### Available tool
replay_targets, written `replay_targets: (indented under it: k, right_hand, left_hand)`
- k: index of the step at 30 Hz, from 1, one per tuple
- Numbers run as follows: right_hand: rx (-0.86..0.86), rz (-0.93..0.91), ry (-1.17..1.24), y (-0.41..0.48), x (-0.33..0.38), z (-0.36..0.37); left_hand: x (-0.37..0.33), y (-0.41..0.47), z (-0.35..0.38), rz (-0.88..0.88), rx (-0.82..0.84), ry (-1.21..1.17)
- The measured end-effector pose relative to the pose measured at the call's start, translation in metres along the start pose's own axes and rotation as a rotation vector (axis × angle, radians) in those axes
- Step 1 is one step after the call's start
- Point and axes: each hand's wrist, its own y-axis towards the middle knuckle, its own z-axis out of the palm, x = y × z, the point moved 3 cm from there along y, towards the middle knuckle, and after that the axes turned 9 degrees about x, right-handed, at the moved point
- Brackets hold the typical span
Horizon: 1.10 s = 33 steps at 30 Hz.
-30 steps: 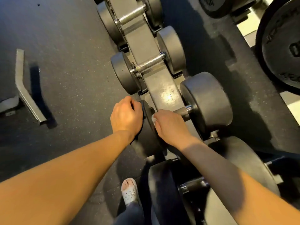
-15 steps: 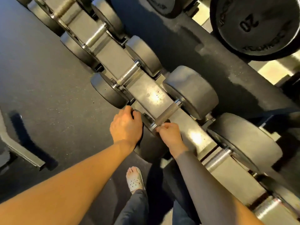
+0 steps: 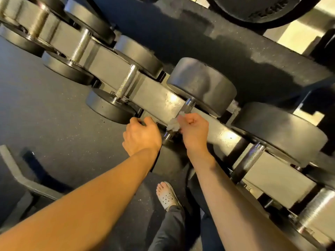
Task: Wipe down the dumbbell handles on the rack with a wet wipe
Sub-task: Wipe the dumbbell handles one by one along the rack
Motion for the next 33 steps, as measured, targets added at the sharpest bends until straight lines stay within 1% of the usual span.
replay_targets:
  k: [3,4,6,7,8,9,11,12,13,14,17,18,21,22,24,26,27,30,31,32,33]
  right_hand:
    - [0.196,0.045,-0.279,-0.015,-0.025,0.008]
    - [0.231,0.062,-0.351,-0.016,-0.030,0.006]
    - [0.244,0.009,-0.447,-0.010,-0.028,-0.001]
    - [0.226,-0.033,-0.428,-0.007,-0.025,-0.003]
    - [0.170,-0.051,-0.354,-0.004,-0.020,-0.006]
    - [0.082,-0.022,-0.220,0.000,-0.018,-0.009]
    - [-0.083,0.126,0.145,0.009,-0.017,-0.014]
    - [-0.101,0.191,0.303,0.010,-0.017,-0.011]
    - [-0.080,0.225,0.378,0.007,-0.017,-0.007]
    - [-0.054,0.233,0.330,0.004,-0.018,-0.003]
    - [0.057,0.225,-0.051,-0.018,-0.021,0.004]
    - [0.106,0.241,-0.105,-0.022,-0.022,0.004]
    - [0.250,0.263,-0.017,-0.025,-0.021,0.002]
    - [0.263,0.236,-0.079,-0.024,-0.021,0.001]
    - [0.231,0.209,-0.150,-0.020,-0.021,-0.002]
    - [0.148,0.207,-0.143,-0.012,-0.018,-0.007]
    - [0.086,0.210,-0.081,-0.006,-0.014,-0.012]
    - [-0.126,0.214,0.358,0.012,0.008,-0.021]
    - [-0.152,0.207,0.425,0.014,0.012,-0.020]
    - [-0.144,0.195,0.386,0.012,0.012,-0.017]
    - [-0.107,0.173,0.285,0.006,0.008,-0.013]
  left_hand:
    - [0.000,0.000,-0.001,-0.003,0.000,-0.010]
    - [-0.001,-0.001,-0.001,-0.001,-0.003,-0.014]
    - [-0.002,-0.003,-0.002,0.002,-0.007,-0.029]
    - [-0.002,-0.004,-0.003,0.001,-0.008,-0.033]
    - [-0.002,-0.004,-0.003,-0.002,-0.011,-0.037]
    - [-0.002,-0.005,-0.003,-0.004,-0.014,-0.040]
    - [-0.003,-0.006,-0.003,-0.007,-0.026,-0.045]
    - [-0.004,-0.007,-0.003,-0.009,-0.035,-0.047]
    - [-0.004,-0.008,-0.003,-0.012,-0.042,-0.050]
    - [-0.005,-0.009,-0.003,-0.015,-0.045,-0.055]
    - [-0.005,-0.009,-0.004,-0.022,-0.052,-0.068]
    - [-0.005,-0.009,-0.004,-0.020,-0.055,-0.070]
    - [-0.007,-0.011,-0.004,-0.014,-0.059,-0.076]
    - [-0.006,-0.011,-0.004,-0.014,-0.059,-0.078]
    - [-0.006,-0.011,-0.004,-0.008,-0.060,-0.083]
    - [-0.007,-0.011,-0.004,-0.001,-0.063,-0.084]
    - [-0.007,-0.011,-0.004,0.002,-0.063,-0.079]
    - [-0.007,-0.010,-0.003,0.003,-0.068,-0.087]
    - [-0.007,-0.010,-0.003,-0.001,-0.071,-0.087]
    - [-0.006,-0.010,-0.003,-0.005,-0.072,-0.082]
    - [-0.006,-0.009,-0.003,-0.008,-0.073,-0.083]
